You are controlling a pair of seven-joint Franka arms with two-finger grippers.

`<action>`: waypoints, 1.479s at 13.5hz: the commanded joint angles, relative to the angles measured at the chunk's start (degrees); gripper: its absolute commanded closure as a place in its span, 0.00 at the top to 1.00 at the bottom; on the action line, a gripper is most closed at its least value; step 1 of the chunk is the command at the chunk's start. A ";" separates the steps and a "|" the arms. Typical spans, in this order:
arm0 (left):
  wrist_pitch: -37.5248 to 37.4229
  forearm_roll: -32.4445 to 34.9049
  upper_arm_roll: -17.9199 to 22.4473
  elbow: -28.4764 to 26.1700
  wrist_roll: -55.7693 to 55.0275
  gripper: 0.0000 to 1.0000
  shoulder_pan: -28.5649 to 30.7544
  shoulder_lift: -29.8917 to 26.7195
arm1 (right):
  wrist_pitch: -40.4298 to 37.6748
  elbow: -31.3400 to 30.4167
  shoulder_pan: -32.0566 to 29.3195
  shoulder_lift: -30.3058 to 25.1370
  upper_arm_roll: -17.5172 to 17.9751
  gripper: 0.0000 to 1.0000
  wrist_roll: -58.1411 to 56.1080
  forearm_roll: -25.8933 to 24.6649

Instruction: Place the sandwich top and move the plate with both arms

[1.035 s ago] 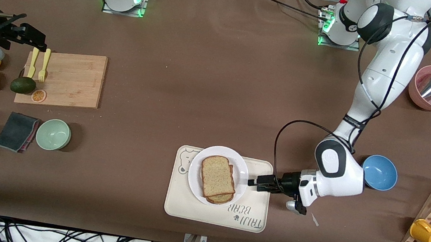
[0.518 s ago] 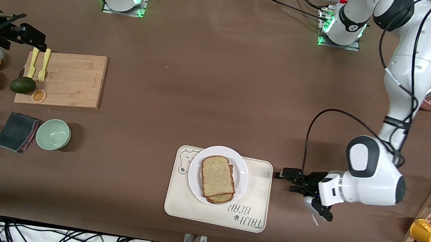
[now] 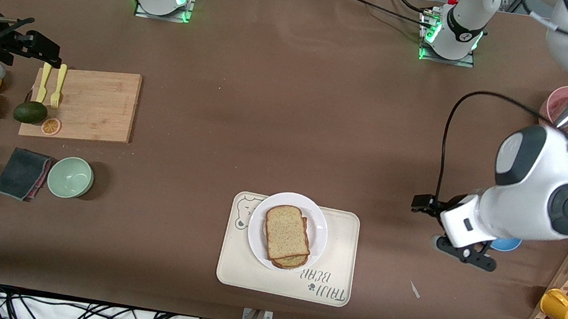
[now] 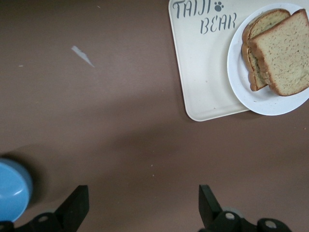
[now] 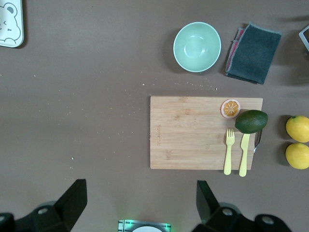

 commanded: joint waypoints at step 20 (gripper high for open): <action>3.11 -4.45 12.74 -32.15 -5.22 1.00 -4.32 -36.69 | -0.86 0.81 -0.33 -0.21 0.20 1.00 -0.33 -0.68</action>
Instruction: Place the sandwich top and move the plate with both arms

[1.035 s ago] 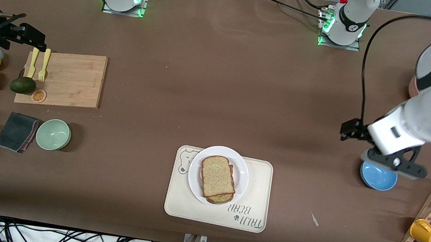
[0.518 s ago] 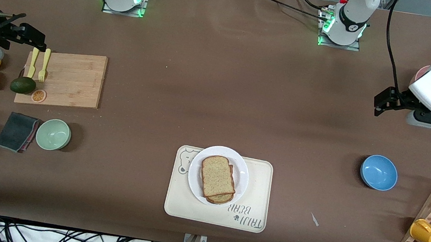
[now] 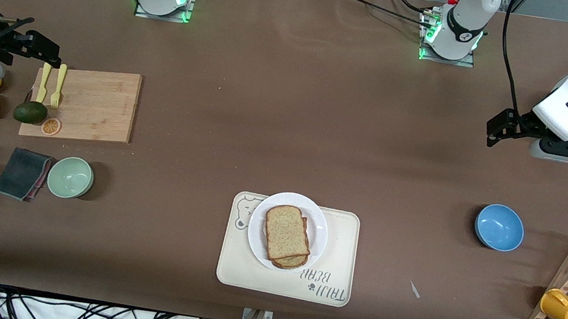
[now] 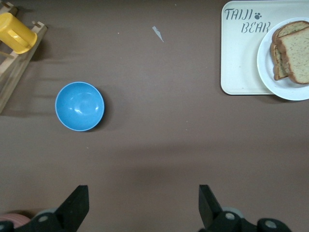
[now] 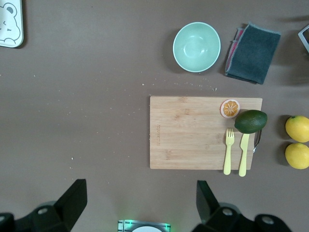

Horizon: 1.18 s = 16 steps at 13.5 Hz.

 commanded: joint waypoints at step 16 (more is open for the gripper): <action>-3.89 -1.88 0.85 0.13 0.34 1.00 -0.42 -1.59 | -1.45 0.83 -0.41 -0.74 -1.11 1.00 -0.50 -0.53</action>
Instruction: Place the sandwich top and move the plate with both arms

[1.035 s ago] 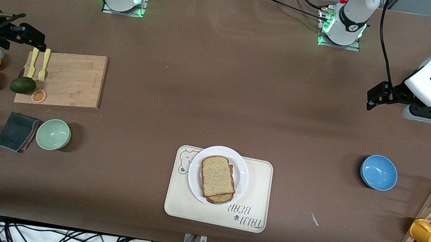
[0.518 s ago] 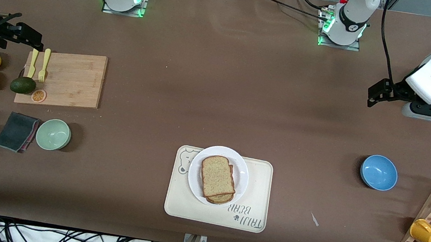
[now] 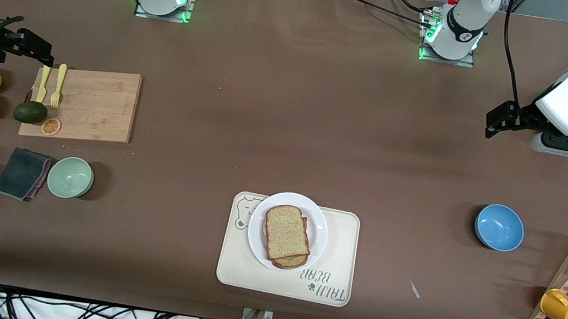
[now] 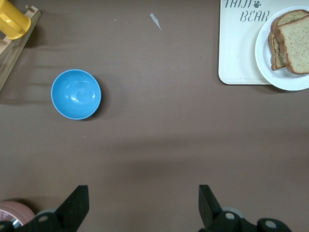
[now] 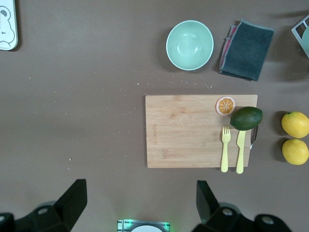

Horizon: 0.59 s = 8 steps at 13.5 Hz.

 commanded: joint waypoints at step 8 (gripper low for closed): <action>-0.98 -1.13 0.07 0.19 0.25 1.00 -0.34 -0.51 | -1.12 0.77 -0.35 -0.40 0.23 1.00 -0.45 -0.53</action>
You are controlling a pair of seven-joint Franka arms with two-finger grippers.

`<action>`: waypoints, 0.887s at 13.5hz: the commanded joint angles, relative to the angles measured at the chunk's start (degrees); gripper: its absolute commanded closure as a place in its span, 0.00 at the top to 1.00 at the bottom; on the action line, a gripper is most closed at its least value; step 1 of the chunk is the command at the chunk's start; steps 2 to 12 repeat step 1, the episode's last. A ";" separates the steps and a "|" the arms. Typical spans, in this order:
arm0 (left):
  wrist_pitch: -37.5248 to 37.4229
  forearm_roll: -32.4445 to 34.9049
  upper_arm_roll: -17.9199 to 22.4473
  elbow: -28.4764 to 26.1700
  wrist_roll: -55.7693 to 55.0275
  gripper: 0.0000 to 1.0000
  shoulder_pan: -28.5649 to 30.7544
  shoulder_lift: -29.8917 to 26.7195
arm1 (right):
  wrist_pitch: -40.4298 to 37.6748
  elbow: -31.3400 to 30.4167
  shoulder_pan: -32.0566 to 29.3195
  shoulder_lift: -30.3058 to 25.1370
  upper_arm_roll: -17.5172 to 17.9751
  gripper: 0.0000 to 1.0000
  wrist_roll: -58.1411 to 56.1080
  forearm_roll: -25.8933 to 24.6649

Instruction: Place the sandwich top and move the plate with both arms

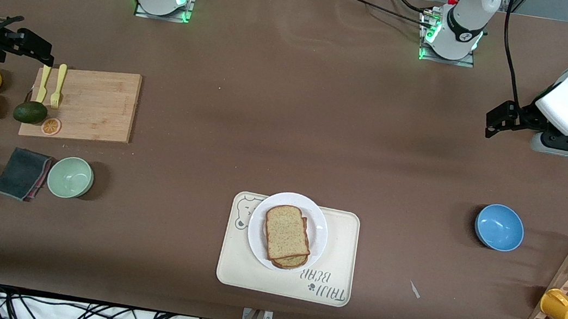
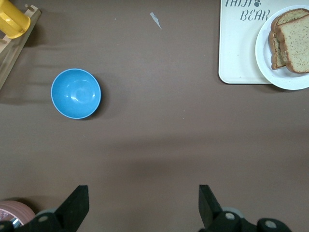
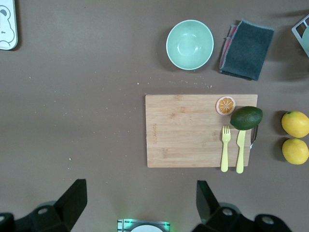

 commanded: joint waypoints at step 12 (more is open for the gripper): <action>-0.79 -1.04 0.00 0.10 0.07 1.00 -0.39 -0.52 | -1.06 0.77 -0.27 -0.40 0.23 1.00 -0.36 -0.44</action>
